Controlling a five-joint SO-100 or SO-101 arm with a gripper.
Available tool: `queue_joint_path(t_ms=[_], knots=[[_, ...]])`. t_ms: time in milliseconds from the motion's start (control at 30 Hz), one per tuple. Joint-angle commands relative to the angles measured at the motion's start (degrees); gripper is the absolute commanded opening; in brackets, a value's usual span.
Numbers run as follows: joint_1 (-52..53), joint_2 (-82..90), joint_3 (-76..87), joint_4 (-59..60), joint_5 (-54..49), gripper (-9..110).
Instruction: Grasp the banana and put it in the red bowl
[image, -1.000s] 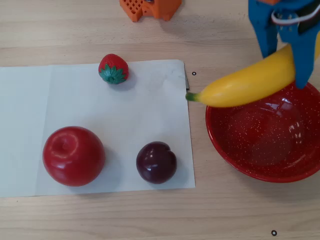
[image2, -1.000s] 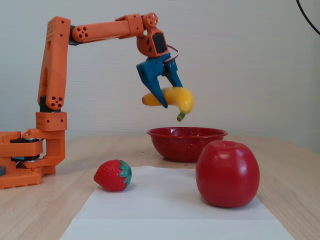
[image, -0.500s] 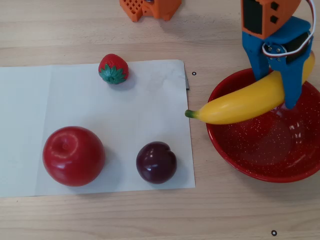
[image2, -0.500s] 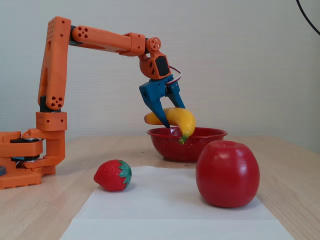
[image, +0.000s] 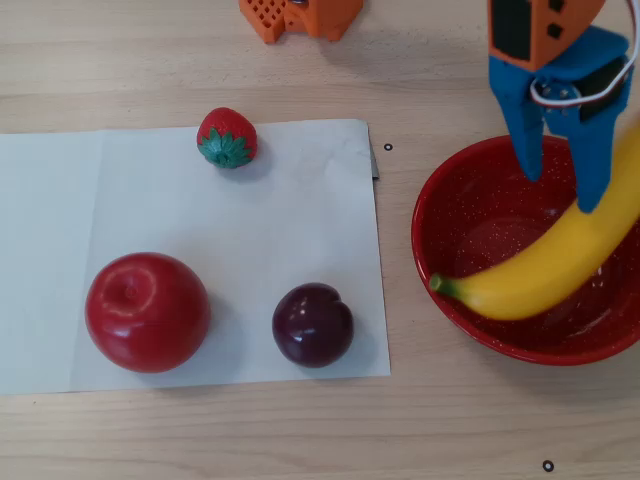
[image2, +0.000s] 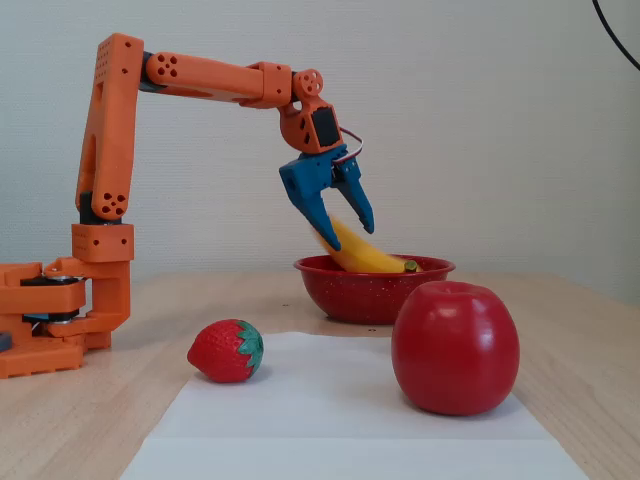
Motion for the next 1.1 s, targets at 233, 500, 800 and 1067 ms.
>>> queue_joint_path(t_ms=[233,500,800,1067], knots=[[-3.5,8.0,-11.5,8.9,-1.3,0],[-7.6,13.7,-14.6,16.8,-2.8,0],[-13.4,23.6,-13.1,24.9,-2.8,0],[-20.6,36.5,-0.9,22.3,-0.8,0]])
